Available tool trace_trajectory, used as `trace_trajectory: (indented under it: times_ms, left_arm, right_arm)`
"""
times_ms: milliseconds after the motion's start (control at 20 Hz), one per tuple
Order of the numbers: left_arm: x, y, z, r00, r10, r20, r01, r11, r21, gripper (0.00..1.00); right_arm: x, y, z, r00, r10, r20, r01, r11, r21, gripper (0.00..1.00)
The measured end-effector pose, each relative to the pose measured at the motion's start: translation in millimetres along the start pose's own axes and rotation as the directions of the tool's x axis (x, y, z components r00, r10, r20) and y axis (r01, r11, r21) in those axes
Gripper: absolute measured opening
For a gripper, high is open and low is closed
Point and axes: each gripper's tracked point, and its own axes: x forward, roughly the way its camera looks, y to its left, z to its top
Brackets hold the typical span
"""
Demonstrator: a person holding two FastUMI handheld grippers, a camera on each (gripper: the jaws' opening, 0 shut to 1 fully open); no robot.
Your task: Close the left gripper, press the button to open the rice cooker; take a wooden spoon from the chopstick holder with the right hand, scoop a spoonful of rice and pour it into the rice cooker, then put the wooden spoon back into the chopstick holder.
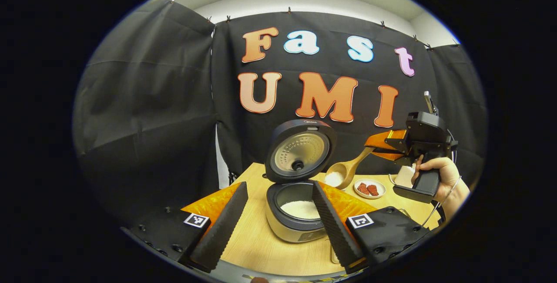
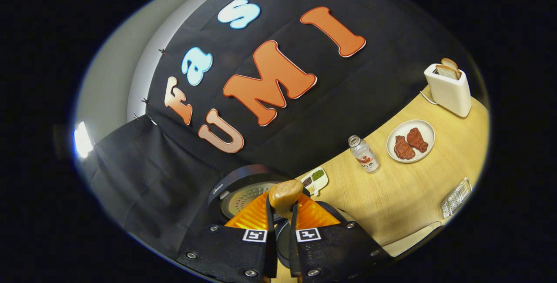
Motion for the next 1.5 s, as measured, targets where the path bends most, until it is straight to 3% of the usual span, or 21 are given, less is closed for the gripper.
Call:
trace_trajectory:
  times_ms: [900,1500]
  left_arm:
    - [-3,17,-5,1.000,0.013,-0.011,-0.014,1.000,-0.024,1.00]
    - [4,23,-8,1.000,0.015,-0.015,-0.016,0.999,-0.034,1.00]
  right_arm:
    - [-3,20,-3,1.000,0.017,0.000,-0.016,0.989,-0.150,0.10]
    - [2,45,-7,0.998,0.064,-0.003,-0.061,0.940,-0.336,0.10]
